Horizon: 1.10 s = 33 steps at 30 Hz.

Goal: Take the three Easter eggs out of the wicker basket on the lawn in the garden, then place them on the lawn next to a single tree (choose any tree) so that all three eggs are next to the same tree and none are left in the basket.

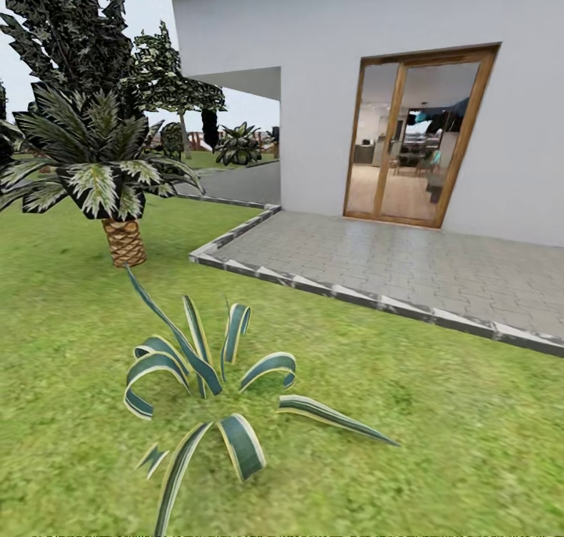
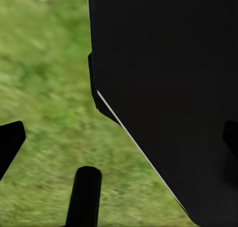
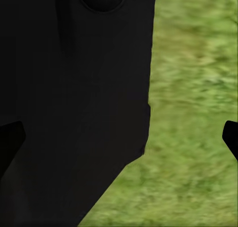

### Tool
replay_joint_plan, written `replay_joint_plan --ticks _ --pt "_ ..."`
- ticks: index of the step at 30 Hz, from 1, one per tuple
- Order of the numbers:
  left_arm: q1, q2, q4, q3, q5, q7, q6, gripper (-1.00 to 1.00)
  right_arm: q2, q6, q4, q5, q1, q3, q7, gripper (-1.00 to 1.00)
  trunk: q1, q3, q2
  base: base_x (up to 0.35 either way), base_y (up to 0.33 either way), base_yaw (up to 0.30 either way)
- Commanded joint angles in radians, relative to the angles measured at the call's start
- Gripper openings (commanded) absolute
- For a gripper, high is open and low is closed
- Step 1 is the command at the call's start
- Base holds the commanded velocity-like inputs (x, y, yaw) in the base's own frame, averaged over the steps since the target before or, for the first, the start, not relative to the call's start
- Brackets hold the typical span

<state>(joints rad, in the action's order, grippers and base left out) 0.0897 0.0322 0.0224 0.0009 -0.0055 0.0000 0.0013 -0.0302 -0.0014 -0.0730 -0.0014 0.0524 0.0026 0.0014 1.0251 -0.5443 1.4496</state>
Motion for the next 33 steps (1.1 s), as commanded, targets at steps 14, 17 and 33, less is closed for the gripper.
replay_joint_plan --ticks 14,17,33 --pt "0.001 0.0 0.002 -0.001 -0.001 0.0 0.0 1.0 0.0 0.0 -0.002 0.0 0.001 -0.001 0.0 1.0 0.0 -0.001 0.0 -0.016 0.294 0.0" --pt "0.001 0.0 0.002 0.0 -0.001 0.0 0.0 1.0 0.0 0.0 -0.002 0.0 0.001 -0.001 0.0 1.0 0.0 -0.001 0.0 0.0 0.326 0.0" --pt "0.001 0.0 0.002 0.0 0.0 0.0 -0.001 1.0 0.0 0.0 -0.002 -0.003 0.001 -0.001 0.0 1.0 0.0 -0.001 0.0 0.0 0.23 0.0"
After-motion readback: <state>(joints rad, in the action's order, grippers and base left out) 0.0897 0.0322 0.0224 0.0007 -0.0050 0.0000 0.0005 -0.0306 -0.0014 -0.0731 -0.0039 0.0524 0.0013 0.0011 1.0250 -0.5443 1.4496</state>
